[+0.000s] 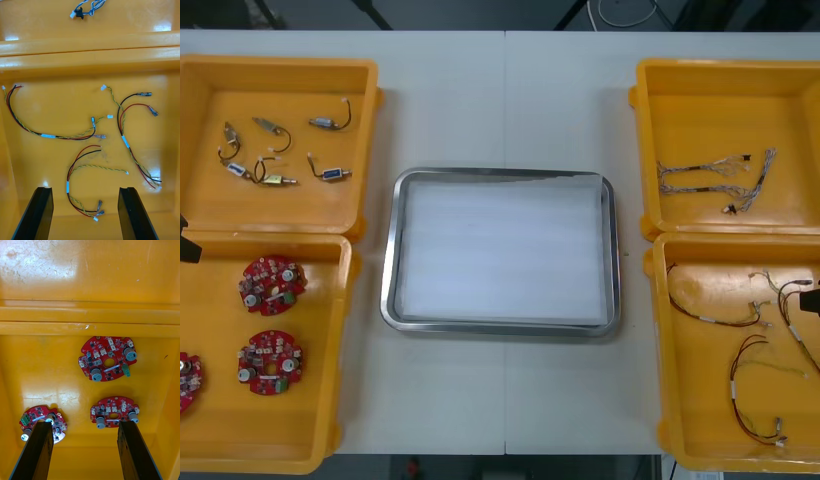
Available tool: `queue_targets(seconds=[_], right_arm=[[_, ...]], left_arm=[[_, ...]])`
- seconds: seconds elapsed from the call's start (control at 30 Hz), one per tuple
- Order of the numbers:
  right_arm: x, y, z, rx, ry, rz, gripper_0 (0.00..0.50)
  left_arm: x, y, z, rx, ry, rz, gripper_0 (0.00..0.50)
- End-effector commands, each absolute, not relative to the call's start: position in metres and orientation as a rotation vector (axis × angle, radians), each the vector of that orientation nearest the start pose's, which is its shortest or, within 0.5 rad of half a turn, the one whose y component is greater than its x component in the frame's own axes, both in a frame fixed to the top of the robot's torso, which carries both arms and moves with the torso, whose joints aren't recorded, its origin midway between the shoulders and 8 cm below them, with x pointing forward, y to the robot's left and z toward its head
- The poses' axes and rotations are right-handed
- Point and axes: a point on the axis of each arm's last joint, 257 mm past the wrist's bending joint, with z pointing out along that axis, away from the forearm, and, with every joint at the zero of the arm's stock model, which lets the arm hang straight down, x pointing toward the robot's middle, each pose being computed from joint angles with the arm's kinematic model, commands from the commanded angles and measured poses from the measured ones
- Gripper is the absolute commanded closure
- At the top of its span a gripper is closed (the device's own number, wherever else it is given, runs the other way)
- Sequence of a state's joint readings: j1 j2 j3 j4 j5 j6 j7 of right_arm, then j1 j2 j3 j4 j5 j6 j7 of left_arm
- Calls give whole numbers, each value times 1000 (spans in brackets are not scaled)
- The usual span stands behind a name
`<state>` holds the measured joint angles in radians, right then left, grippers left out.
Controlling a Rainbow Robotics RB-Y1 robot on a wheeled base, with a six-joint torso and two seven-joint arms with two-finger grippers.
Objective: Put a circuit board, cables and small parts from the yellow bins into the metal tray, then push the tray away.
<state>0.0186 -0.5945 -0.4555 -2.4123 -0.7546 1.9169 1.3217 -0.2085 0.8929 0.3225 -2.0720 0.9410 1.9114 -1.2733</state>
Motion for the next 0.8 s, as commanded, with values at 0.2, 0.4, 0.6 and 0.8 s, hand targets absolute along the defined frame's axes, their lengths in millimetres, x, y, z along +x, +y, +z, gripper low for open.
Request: queue_targets(seconds=[0.2,0.4,0.6,0.8], right_arm=[[329,-384,-168,149,2579,-47,0],[329,-384,-168,149,2579,-47,0],[329,-384,-168,149,2579,-47,0],[329,-384,-168,149,2579,-47,0]], left_arm=[[377,416,-132,61,2689,114,0],[377,416,-132,61,2689,114,0],[377,416,-132,61,2689,114,0],[377,416,-132,61,2689,114,0]])
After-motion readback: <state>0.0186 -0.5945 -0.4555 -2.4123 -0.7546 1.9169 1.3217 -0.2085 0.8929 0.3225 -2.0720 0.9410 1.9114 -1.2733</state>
